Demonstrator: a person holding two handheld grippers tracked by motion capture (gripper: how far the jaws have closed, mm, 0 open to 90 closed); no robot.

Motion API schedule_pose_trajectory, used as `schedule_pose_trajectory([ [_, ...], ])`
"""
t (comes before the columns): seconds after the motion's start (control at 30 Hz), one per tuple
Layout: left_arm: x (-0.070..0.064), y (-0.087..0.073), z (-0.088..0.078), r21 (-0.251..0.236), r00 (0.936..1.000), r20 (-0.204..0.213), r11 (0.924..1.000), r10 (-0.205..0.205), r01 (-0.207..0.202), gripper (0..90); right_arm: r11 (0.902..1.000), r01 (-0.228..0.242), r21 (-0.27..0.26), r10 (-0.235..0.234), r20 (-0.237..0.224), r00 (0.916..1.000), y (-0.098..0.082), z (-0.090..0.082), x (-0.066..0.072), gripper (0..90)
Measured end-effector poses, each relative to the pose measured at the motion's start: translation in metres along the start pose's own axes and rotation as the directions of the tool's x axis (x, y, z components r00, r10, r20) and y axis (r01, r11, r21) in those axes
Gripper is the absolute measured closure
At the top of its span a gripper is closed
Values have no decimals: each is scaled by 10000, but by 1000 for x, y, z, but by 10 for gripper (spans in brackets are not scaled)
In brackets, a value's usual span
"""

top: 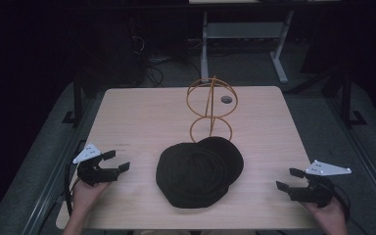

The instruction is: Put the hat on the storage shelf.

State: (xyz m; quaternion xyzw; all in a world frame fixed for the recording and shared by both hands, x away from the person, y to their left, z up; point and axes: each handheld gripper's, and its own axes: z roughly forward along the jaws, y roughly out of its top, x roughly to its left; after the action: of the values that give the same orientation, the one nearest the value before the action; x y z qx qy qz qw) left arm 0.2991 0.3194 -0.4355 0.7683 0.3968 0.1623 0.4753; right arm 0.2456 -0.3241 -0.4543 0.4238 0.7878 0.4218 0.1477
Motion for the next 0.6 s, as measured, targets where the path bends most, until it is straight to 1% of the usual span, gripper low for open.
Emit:
schedule_pose_trajectory([
  [0.13,0,0,1,-44,10000,-9,10000,-14,14,179,10000,74,28,-74,-35,10000,2,0,2,222],
  [0.23,0,1,0,-117,10000,-54,9999,13,-14,177,9997,181,140,-179,-144,9997,4,0,7,221],
  [0.3,0,1,-1,-165,10000,-22,9999,13,-14,177,9996,220,182,-218,-137,9997,5,0,9,219],
  [0.43,0,1,-2,-197,10000,-2,9998,46,-46,177,9989,458,90,-456,-227,9987,13,1,16,208],
  [0.6,0,1,-3,-218,10000,-51,9998,35,-36,177,9969,772,140,-765,-458,9960,21,2,27,201],
])
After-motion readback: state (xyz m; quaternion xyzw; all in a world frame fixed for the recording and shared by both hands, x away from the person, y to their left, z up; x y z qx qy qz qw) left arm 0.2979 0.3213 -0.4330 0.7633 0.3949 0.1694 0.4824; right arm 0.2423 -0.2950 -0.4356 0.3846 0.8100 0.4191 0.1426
